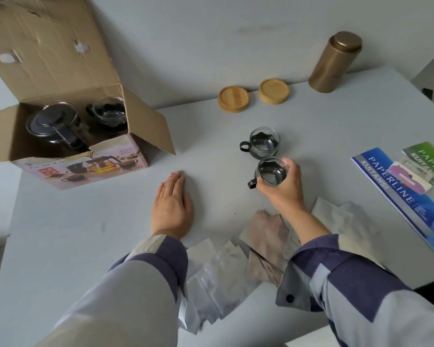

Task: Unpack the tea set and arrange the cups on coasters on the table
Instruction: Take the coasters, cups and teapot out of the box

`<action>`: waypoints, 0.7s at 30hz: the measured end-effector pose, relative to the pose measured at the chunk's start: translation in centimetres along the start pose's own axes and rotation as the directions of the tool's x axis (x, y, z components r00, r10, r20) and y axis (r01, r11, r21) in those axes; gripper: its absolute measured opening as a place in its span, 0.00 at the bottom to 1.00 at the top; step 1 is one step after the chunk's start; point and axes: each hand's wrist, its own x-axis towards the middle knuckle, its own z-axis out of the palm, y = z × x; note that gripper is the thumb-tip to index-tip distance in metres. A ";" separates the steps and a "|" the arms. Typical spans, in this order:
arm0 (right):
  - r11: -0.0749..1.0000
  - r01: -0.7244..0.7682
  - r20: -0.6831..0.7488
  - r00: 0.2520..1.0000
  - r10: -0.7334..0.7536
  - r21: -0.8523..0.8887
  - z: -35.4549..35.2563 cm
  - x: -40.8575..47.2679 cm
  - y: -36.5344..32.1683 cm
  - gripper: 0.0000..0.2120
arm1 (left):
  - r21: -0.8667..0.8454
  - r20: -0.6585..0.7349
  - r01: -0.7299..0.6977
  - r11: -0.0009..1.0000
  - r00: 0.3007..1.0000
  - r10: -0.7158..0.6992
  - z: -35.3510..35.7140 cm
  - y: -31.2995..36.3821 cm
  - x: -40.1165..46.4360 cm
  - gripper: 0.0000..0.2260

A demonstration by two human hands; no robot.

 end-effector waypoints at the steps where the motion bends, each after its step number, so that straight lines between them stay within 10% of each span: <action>1: 1.000 0.004 0.004 1.000 -0.004 -0.001 0.0 0.0 0.0 0.33 | -0.001 -0.001 -0.003 1.000 1.000 0.003 0.0 0.0 0.0 0.20; 10: 0.993 -0.070 0.090 0.993 0.078 -0.094 -1.3 -0.4 -1.2 0.50 | 0.004 0.046 -0.019 1.000 0.999 0.019 -0.5 0.2 0.0 0.20; 16: 0.950 0.216 -0.018 0.974 -0.226 -0.226 0.2 0.2 -6.7 0.34 | -0.012 0.045 0.045 0.999 0.998 -0.044 -2.3 -1.1 -0.8 0.20; 21: 0.928 0.339 0.191 0.932 -0.309 -0.152 5.3 0.7 -12.7 0.23 | 0.027 0.011 0.146 0.989 0.989 -0.146 -5.2 -5.7 -2.6 0.21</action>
